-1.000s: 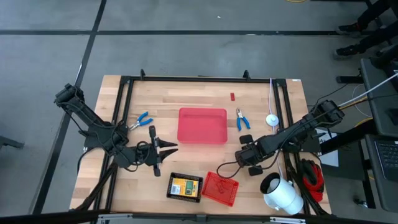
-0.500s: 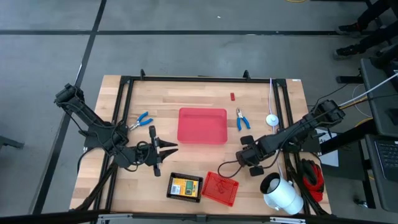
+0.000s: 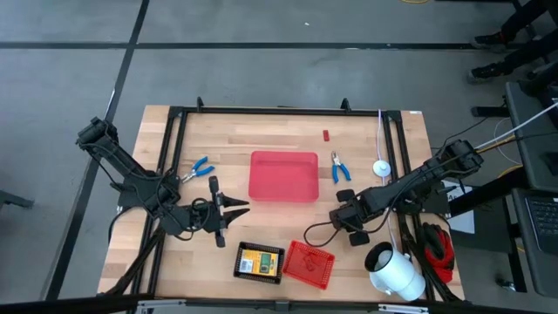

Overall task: Pick & Place School Supplies
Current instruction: Put the red eraser into the red bin

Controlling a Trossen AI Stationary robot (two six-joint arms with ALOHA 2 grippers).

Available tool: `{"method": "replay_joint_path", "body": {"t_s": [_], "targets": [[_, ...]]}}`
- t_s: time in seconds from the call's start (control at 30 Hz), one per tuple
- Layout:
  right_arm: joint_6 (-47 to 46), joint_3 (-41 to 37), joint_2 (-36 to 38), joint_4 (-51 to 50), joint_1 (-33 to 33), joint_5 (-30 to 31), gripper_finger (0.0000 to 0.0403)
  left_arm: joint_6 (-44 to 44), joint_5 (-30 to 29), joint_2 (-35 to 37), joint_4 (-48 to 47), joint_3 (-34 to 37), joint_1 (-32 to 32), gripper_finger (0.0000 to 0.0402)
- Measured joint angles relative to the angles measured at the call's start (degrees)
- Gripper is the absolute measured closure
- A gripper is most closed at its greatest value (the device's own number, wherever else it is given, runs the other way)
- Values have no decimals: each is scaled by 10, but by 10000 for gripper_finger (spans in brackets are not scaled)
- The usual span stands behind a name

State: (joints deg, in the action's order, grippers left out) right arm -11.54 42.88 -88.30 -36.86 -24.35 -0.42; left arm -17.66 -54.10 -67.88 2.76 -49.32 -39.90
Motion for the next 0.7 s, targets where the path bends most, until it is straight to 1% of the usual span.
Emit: {"method": "replay_joint_path", "body": {"t_s": [0.23,0.47,0.7], "targets": [[-2,12,-2,-5,0,-8,289,0,0,0,0,0,0,325],[-24,12,-2,-7,-1,-34,289,1,0,0,-7,0,0,325],[-18,13,-2,-7,-1,-21,289,5,-2,0,-13,0,0,325]]}}
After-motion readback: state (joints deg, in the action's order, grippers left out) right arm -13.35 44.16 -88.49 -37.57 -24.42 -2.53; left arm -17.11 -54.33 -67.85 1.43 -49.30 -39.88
